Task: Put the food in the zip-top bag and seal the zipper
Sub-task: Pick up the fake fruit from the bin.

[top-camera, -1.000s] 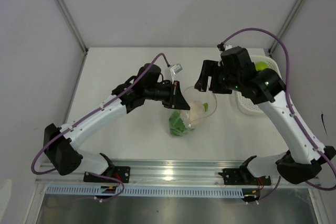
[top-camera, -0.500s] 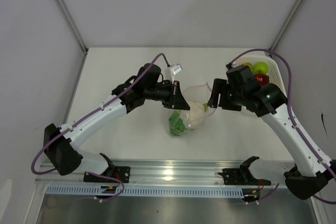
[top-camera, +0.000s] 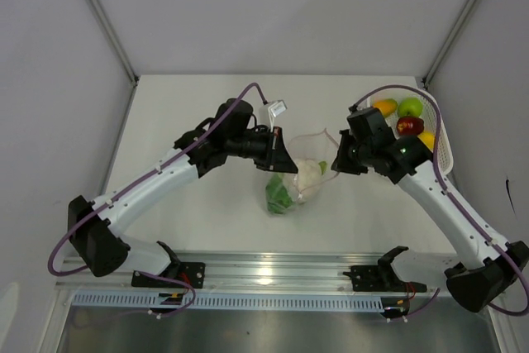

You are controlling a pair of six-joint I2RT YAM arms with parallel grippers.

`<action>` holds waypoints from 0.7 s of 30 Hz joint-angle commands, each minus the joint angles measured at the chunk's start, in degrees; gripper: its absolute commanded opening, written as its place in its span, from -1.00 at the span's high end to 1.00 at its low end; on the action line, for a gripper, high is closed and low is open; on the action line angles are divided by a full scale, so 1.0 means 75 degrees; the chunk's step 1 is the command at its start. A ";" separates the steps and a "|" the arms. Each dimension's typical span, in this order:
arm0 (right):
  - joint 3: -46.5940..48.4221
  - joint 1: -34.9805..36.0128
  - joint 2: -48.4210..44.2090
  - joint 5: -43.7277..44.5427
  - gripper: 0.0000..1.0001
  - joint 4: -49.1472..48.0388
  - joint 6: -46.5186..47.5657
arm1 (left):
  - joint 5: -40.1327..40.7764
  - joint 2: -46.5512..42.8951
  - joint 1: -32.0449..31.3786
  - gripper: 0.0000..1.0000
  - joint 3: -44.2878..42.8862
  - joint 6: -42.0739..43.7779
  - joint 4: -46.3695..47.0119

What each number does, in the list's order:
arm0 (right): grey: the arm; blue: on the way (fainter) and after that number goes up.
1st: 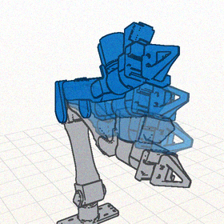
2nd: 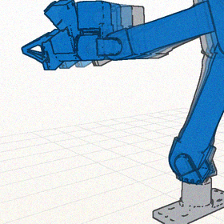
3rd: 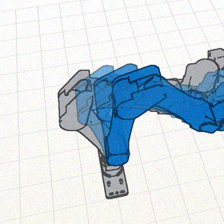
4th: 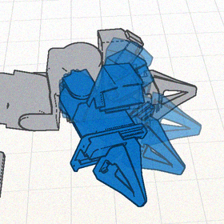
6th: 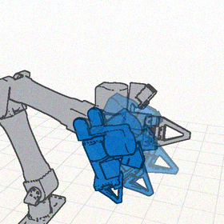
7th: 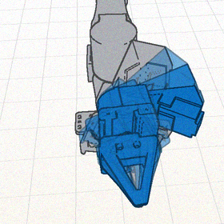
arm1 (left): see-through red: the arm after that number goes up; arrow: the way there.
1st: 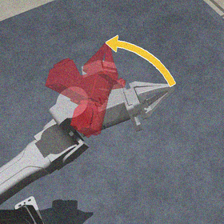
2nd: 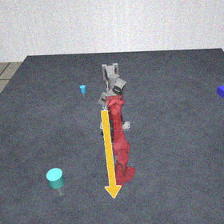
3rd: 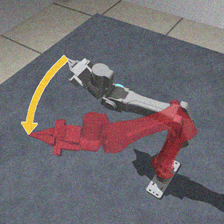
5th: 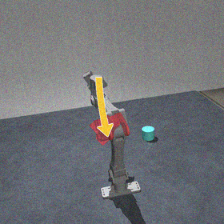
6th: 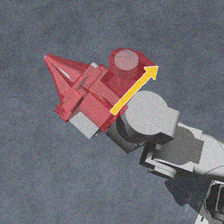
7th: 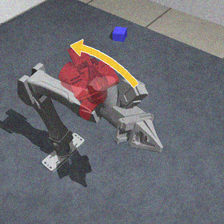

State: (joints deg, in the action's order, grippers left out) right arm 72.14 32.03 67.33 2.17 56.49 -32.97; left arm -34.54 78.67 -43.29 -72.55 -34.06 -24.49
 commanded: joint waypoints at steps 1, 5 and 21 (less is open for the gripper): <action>0.1300 0.0076 -0.0293 0.0389 1.00 -0.0291 0.0142 | 0.0106 -0.0598 -0.0006 0.99 -0.0836 0.0393 -0.0342; 0.2509 0.0112 -0.0493 0.0262 1.00 0.0260 0.0107 | 0.0409 -0.1405 -0.0017 0.99 -0.1060 0.0487 -0.0578; 0.0984 0.0030 -0.0422 0.0213 1.00 -0.0420 0.0095 | 0.0258 -0.0540 0.0147 0.99 -0.0576 0.0322 -0.0331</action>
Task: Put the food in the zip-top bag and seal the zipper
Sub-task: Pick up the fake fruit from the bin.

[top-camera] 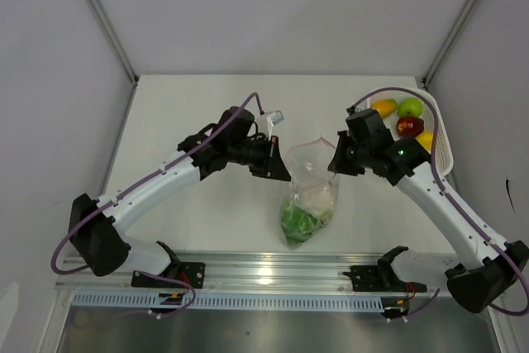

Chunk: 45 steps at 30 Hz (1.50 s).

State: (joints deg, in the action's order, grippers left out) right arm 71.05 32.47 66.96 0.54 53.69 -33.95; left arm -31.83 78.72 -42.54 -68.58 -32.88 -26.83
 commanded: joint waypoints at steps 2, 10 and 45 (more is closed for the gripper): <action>0.1889 -0.0028 -0.0431 0.0549 1.00 0.0316 0.0308 | -0.0138 -0.0733 0.0059 0.99 -0.1634 0.0224 -0.0381; 0.1486 -0.0028 -0.0830 0.0350 1.00 0.0154 0.0156 | -0.0338 -0.1168 0.0047 0.99 -0.0537 0.0107 -0.0079; 0.3087 -0.0263 -0.0596 0.1041 -0.55 0.1102 0.0461 | -0.0290 -0.0852 0.0036 0.99 -0.0571 -0.0362 0.0788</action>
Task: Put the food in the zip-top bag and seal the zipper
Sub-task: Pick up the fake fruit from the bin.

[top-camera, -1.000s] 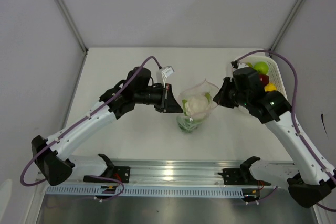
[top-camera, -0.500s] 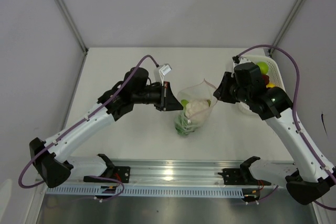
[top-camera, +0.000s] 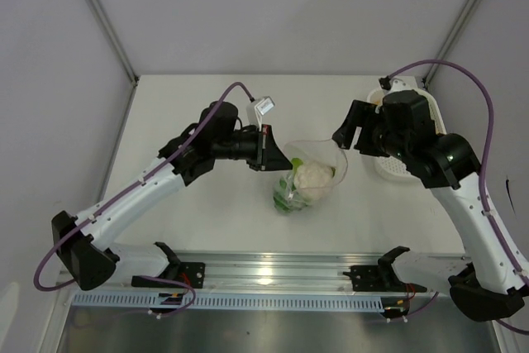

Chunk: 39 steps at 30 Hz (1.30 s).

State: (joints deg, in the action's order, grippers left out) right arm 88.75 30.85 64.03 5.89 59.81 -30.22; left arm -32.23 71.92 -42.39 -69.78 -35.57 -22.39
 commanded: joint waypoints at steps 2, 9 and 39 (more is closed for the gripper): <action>0.1020 -0.0094 -0.0217 0.0456 -0.57 0.0521 -0.0049 | -0.0250 0.0090 0.0016 0.99 -0.0493 -0.0015 0.0196; 0.2088 -0.0829 -0.0054 0.1136 -0.99 0.0931 0.0044 | -0.0332 0.0219 0.0015 0.99 -0.0587 0.0020 0.0068; -0.1286 -0.6540 0.4083 -0.0470 -0.99 -0.4282 -0.2567 | -0.0894 0.0161 0.0027 0.99 -0.0165 -0.0050 0.0724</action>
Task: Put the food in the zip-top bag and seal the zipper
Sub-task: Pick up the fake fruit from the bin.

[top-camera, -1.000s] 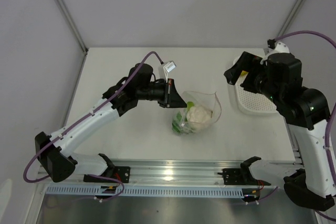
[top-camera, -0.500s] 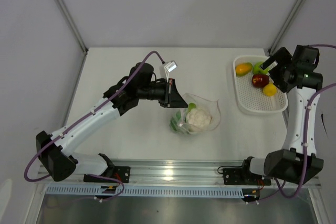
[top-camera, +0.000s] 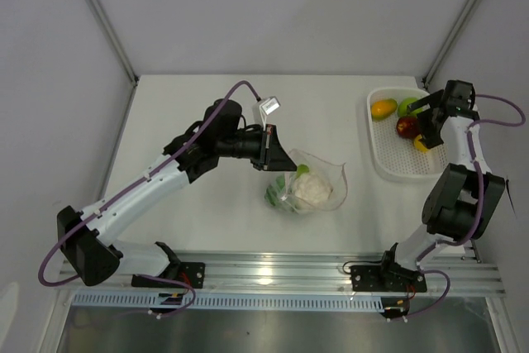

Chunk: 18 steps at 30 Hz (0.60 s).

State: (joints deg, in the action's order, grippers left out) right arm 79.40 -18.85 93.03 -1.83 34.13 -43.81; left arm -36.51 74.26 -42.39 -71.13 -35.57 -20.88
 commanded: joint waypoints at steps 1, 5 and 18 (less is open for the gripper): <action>-0.0086 0.0111 0.0309 0.0606 -0.99 -0.0998 -0.1011 | -0.0346 -0.0163 0.0016 0.99 0.0027 -0.0062 0.0546; -0.0098 0.0368 0.0708 0.1528 -0.99 -0.1304 -0.1587 | -0.0405 -0.0198 0.0016 0.99 0.0109 -0.0097 0.0617; -0.0145 0.0779 0.1704 0.2598 -0.99 -0.2067 -0.2630 | -0.0452 -0.0105 0.0039 0.99 0.0086 0.0009 0.0558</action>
State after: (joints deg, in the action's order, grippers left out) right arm 77.91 -13.43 105.23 12.84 20.88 -60.47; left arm -38.20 74.26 -42.39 -70.06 -35.59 -18.96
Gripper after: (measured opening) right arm 0.993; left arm 0.005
